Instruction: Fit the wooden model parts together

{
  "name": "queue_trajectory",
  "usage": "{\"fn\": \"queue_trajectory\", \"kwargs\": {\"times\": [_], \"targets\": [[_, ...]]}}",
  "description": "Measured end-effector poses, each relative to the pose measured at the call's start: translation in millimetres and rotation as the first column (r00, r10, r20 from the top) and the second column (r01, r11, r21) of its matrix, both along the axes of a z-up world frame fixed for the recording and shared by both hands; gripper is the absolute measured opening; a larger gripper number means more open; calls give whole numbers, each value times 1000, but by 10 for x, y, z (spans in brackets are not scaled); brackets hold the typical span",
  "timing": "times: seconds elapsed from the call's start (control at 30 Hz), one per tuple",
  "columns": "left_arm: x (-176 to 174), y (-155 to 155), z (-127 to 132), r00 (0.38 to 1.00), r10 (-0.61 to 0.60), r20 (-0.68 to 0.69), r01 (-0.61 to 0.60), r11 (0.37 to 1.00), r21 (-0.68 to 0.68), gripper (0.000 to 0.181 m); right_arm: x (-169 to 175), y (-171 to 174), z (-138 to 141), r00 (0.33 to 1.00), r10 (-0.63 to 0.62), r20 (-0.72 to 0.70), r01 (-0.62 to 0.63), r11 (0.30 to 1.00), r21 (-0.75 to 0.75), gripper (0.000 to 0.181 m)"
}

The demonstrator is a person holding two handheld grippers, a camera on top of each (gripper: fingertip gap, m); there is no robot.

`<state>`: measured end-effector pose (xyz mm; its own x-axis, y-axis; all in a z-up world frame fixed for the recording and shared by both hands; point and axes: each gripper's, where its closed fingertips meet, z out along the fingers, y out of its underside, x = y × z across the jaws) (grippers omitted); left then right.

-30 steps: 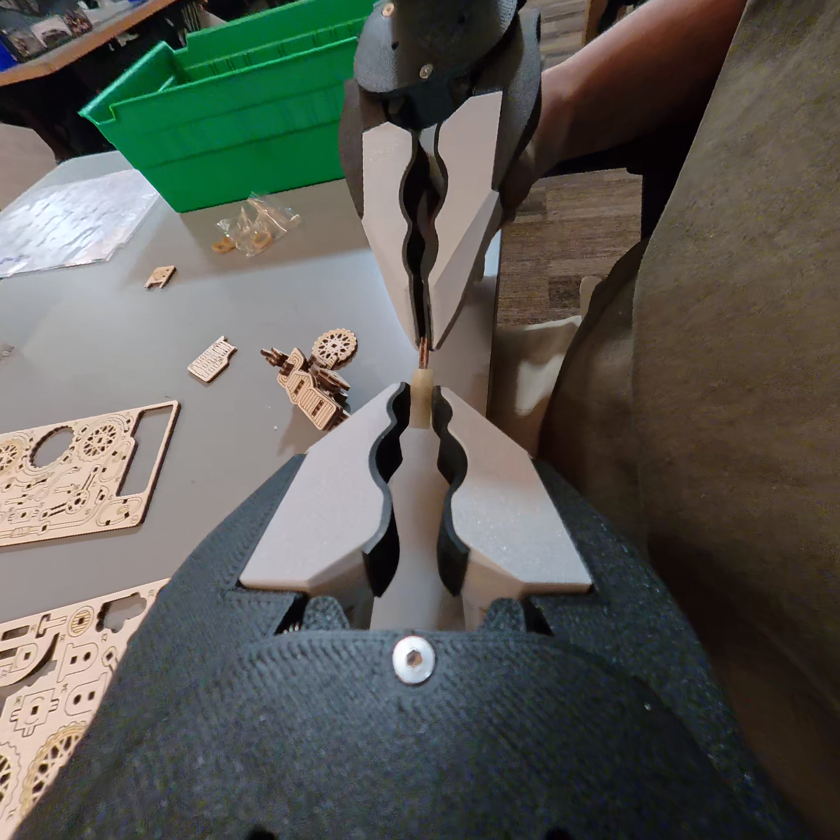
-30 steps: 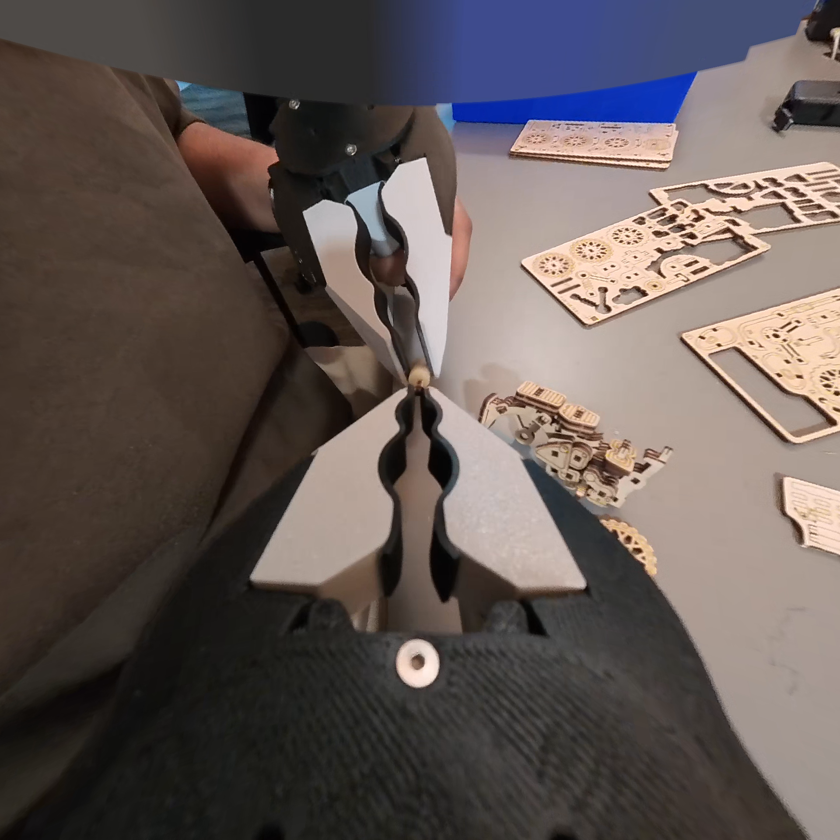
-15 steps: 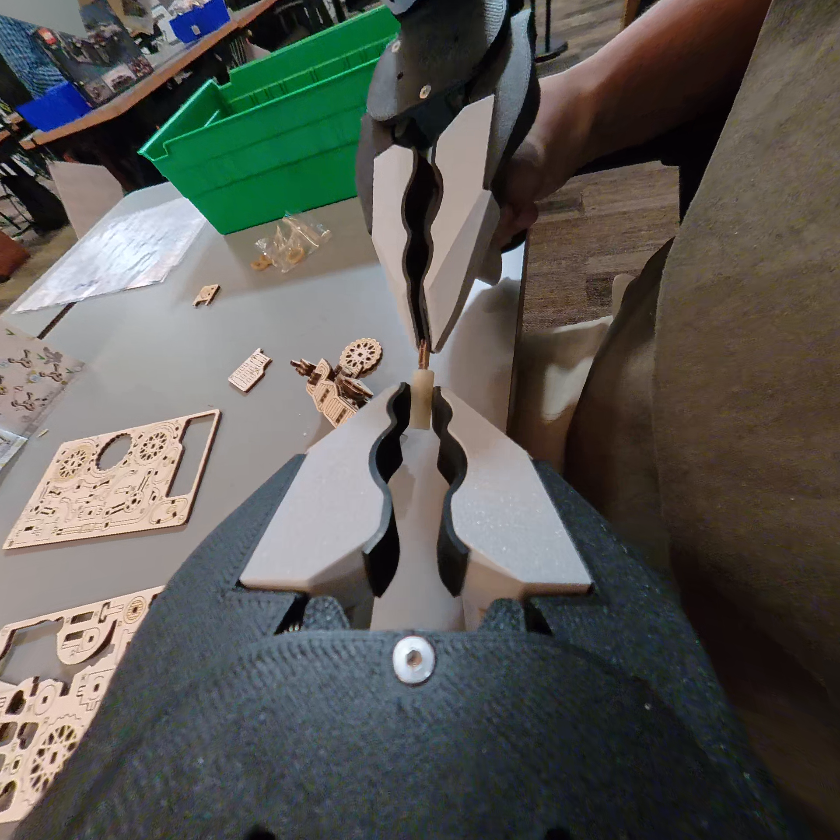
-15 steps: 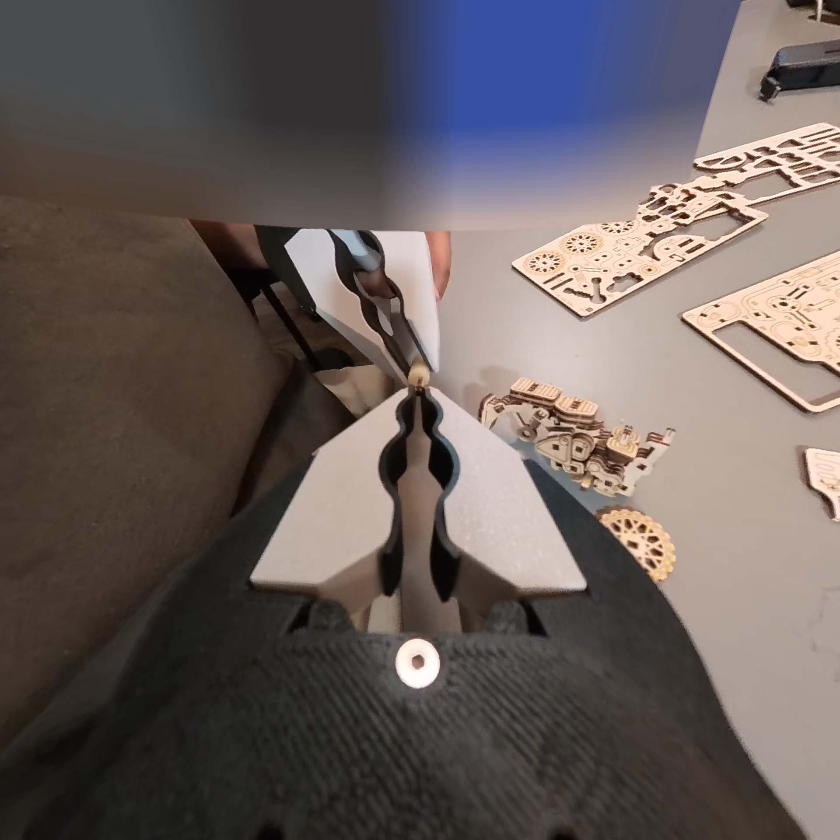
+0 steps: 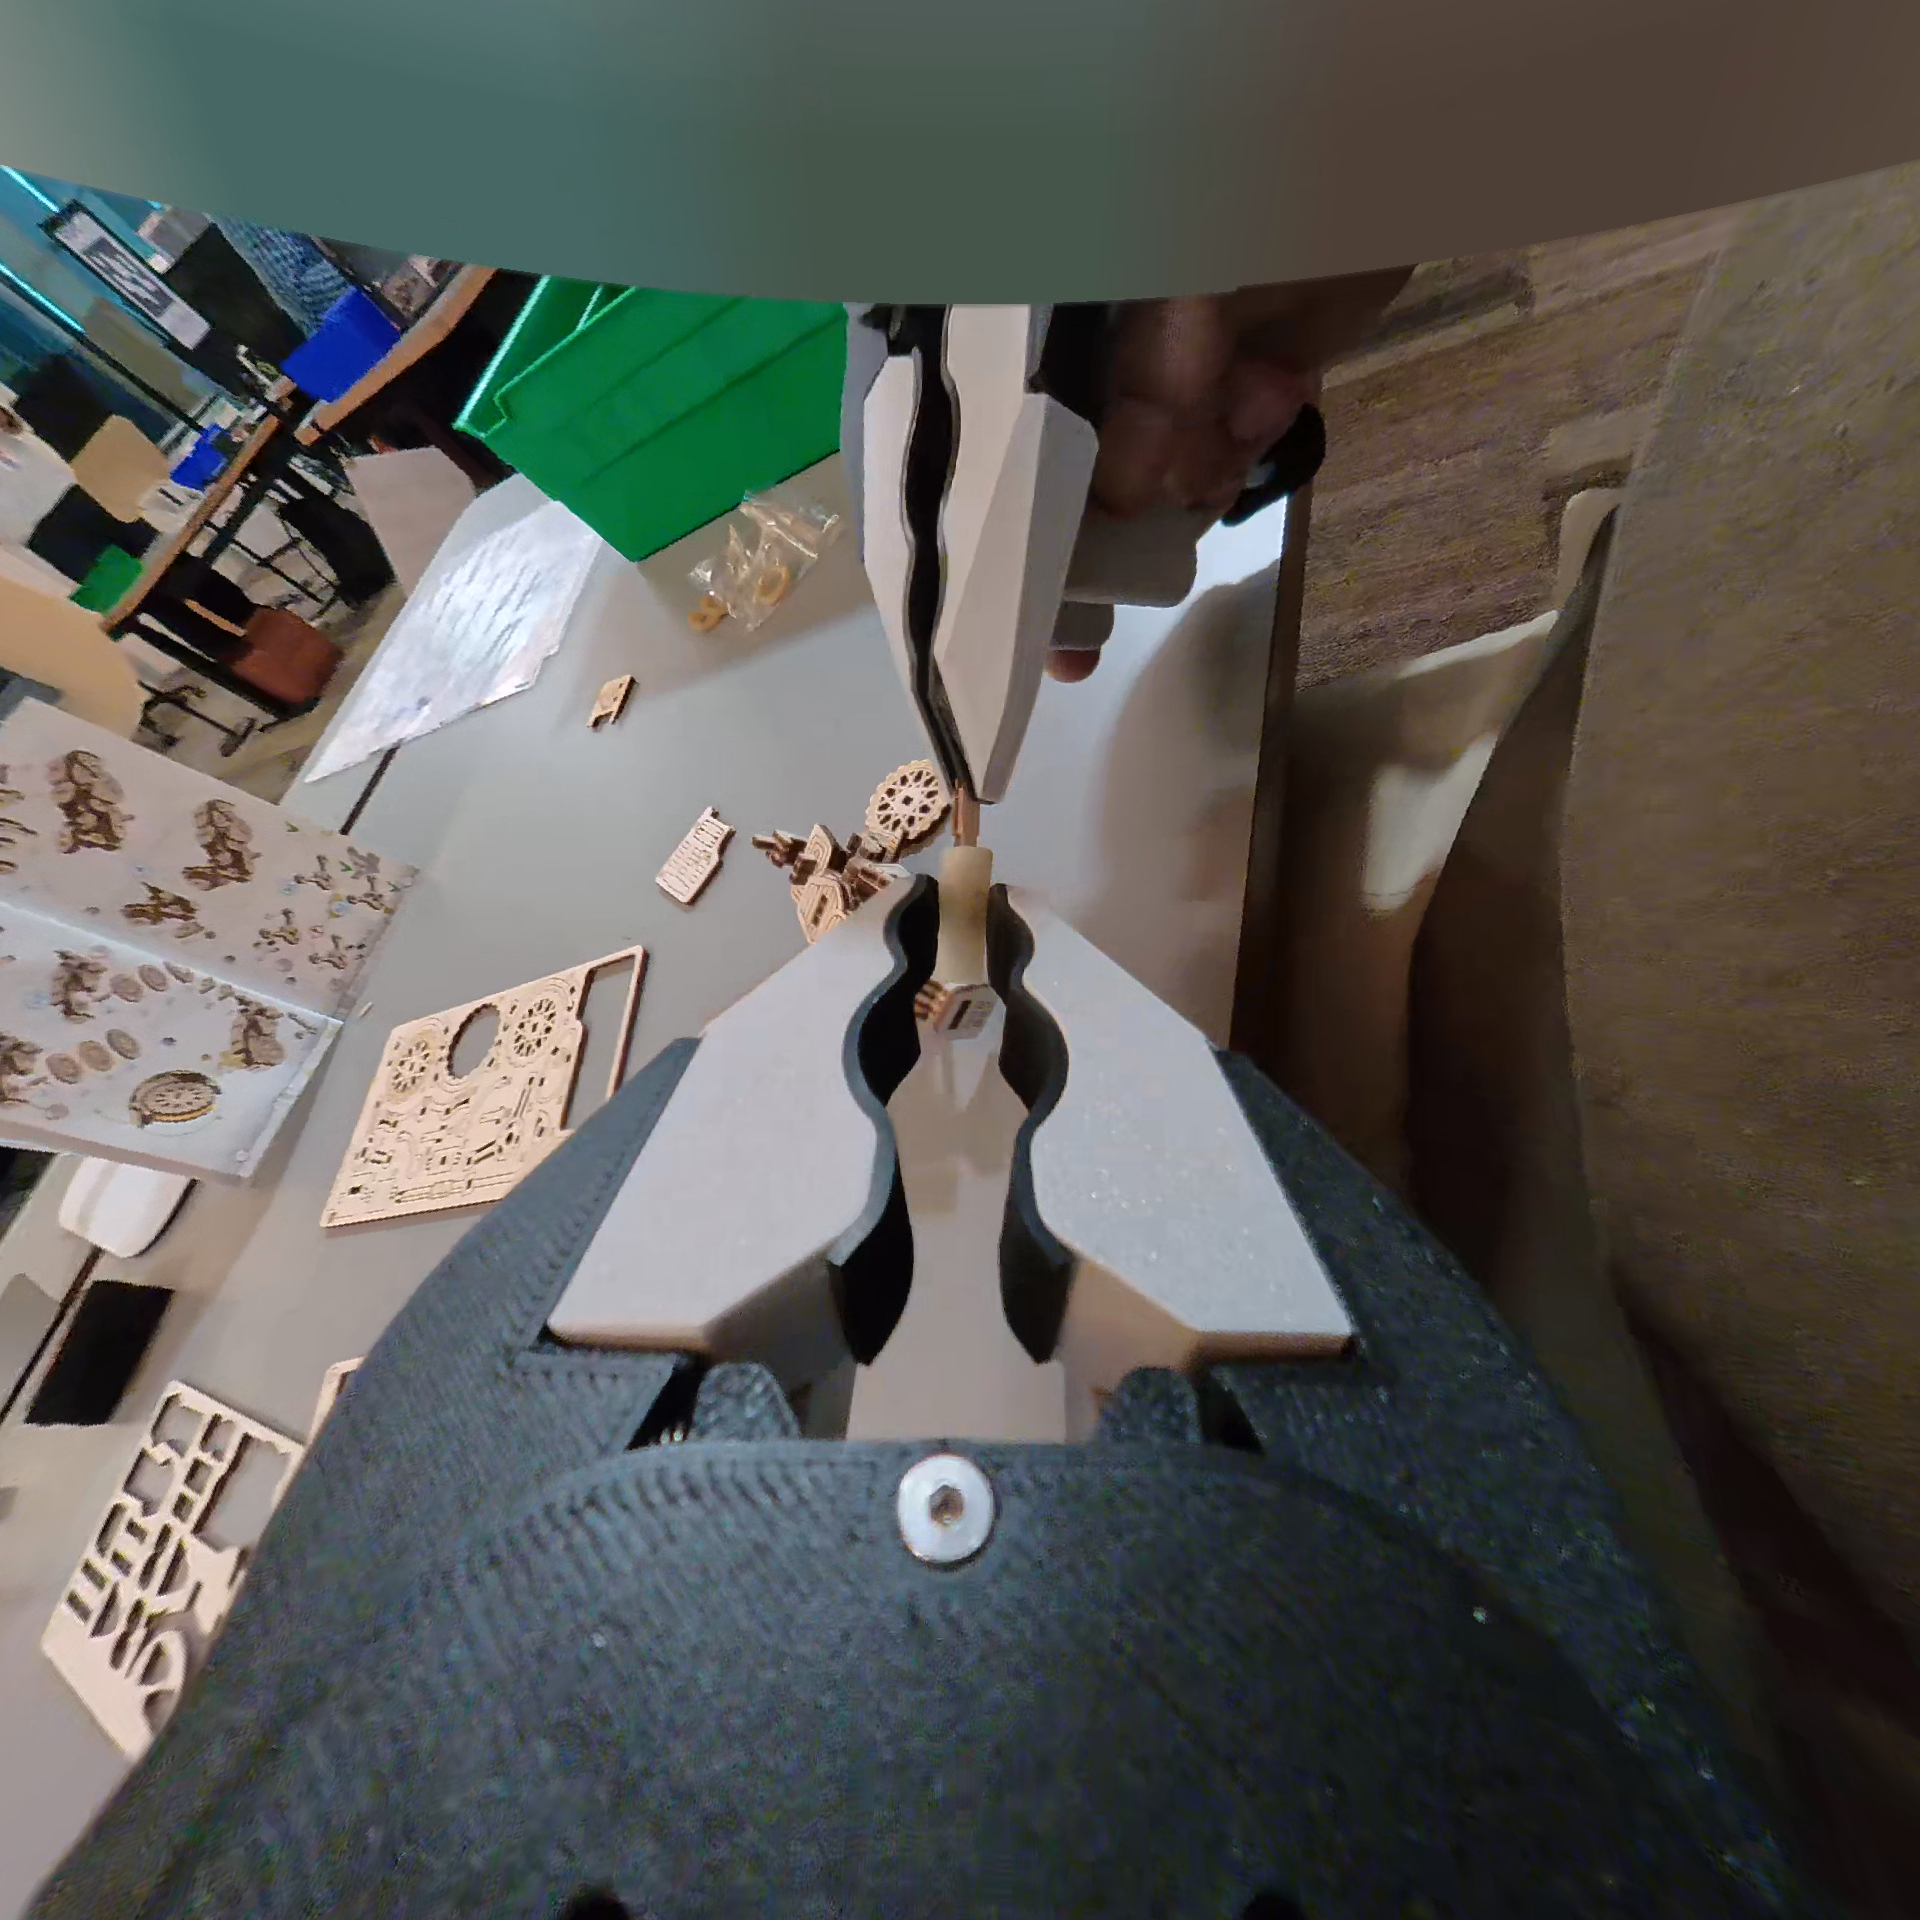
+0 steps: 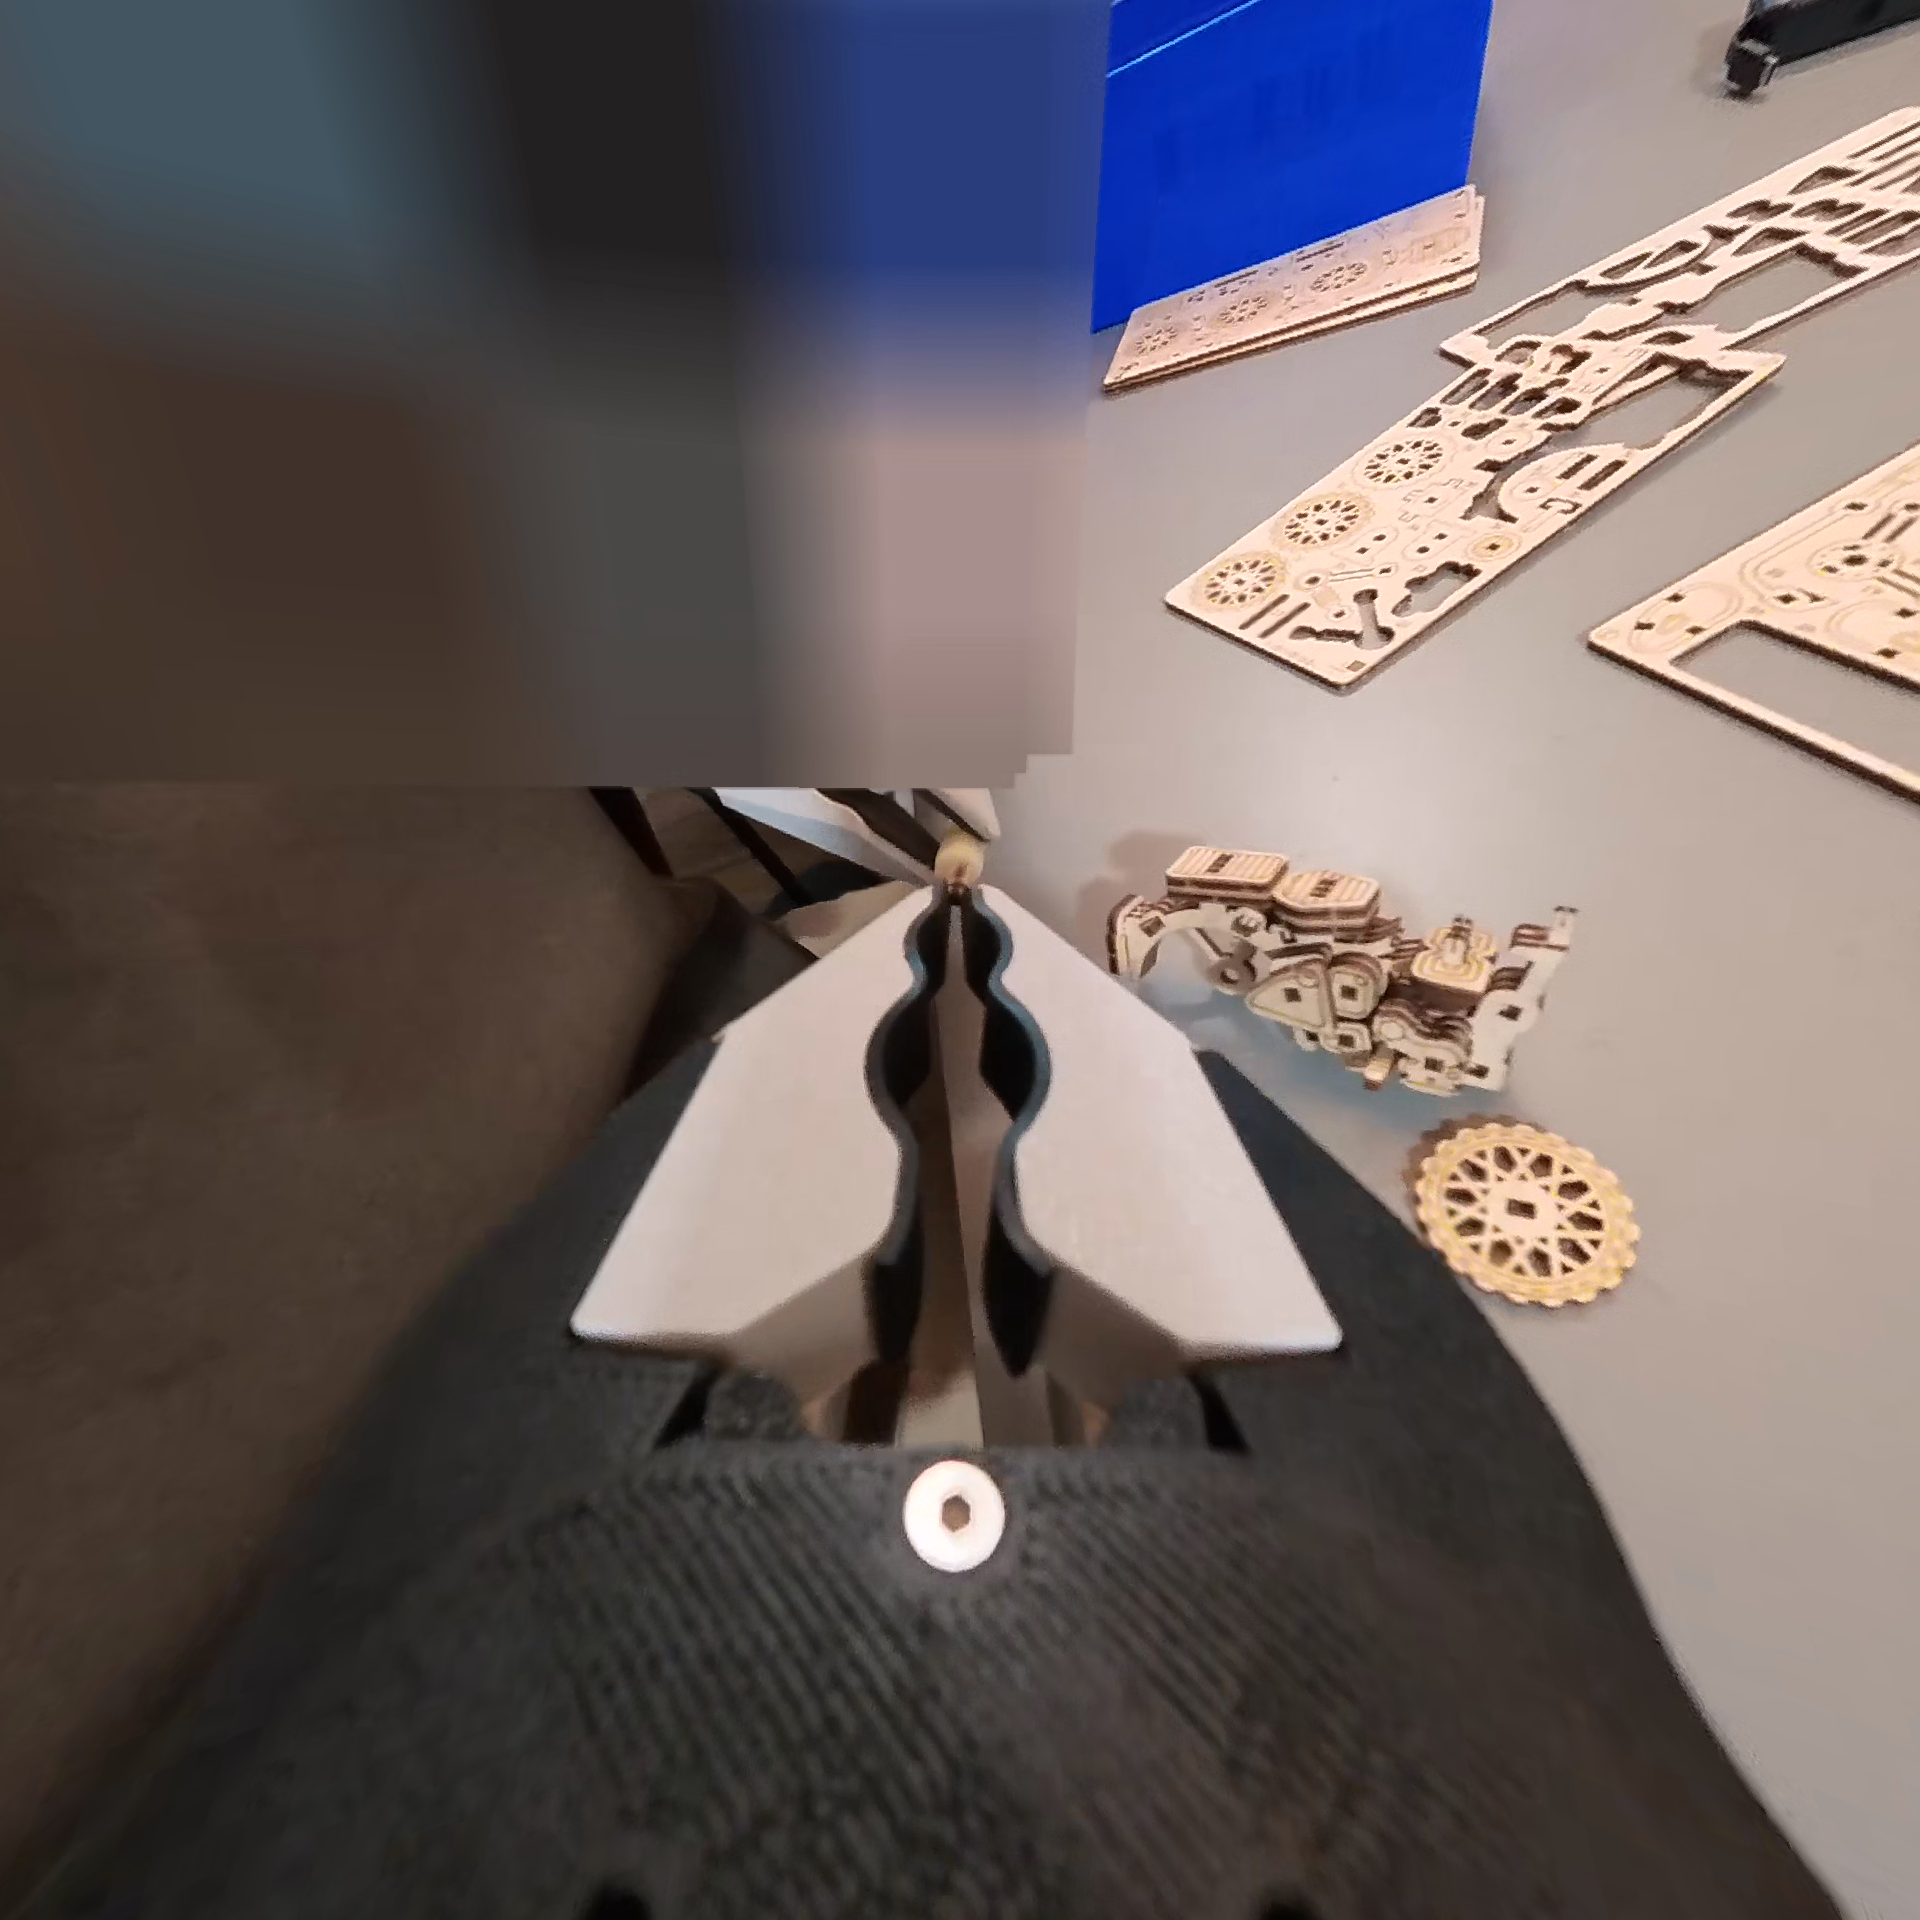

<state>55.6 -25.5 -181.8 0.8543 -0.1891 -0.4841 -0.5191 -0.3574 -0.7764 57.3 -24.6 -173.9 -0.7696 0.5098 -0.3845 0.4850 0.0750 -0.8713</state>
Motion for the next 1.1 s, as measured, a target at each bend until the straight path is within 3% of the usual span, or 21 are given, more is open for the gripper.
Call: {"fn": "queue_trajectory", "kwargs": {"times": [0.03, 0.13, 0.33, 0.7, 0.9, 1.1], "targets": [[-3, 2, 1, 1000, 4, -13, -4, 1000, 1, 7, -2, 2, 0, 1000, -2, 9, 3, 1000, -10, 0], [-4, 5, -2, 1000, 9, -25, -9, 1000, 1, 7, -2, 3, -2, 1000, -3, 15, 3, 1000, -16, 0], [25, 7, 19, 996, -3, 88, 3, 1000, 4, 7, 20, -1, 16, 999, 23, -34, -23, 1000, 17, 0], [158, -27, -46, 974, -59, 221, 66, 998, -22, 6, 149, -45, -51, 972, 149, -183, -112, 974, 196, 0], [115, -11, -54, 993, -27, 114, 30, 999, -20, 7, 109, -29, -64, 987, 86, -139, -62, 984, 164, 0], [70, -4, -63, 1000, 5, -28, -6, 1000, -21, 6, 66, -23, -73, 1000, 13, -6, -13, 998, 55, 0]]}}
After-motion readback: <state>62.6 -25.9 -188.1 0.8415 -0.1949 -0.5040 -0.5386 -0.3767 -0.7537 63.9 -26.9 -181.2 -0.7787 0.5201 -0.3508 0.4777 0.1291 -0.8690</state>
